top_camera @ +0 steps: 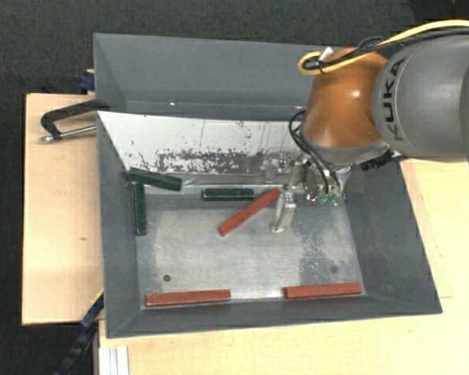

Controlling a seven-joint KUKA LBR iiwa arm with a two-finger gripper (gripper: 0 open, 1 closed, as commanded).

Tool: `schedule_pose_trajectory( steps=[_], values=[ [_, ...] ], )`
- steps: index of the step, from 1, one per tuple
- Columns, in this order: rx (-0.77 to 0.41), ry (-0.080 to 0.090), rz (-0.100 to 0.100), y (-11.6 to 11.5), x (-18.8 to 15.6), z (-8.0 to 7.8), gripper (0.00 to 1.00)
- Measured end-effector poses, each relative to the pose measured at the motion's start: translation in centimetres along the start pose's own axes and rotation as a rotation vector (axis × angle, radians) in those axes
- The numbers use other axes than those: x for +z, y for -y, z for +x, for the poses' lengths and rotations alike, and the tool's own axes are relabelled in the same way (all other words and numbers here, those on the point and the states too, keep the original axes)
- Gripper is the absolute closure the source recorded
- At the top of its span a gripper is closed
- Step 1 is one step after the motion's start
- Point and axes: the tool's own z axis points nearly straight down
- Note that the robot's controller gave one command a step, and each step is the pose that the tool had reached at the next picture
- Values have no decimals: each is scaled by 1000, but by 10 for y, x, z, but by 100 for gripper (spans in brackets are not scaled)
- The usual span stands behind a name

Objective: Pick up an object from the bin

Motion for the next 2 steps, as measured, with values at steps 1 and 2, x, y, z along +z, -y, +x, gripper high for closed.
schedule_pose_trajectory(
  steps=[1, 2],
  values=[
    [-58, -6, 1, -54, 32, 2, 0],
    [-369, -4, -1, -34, 59, 2, 100]
  ],
)
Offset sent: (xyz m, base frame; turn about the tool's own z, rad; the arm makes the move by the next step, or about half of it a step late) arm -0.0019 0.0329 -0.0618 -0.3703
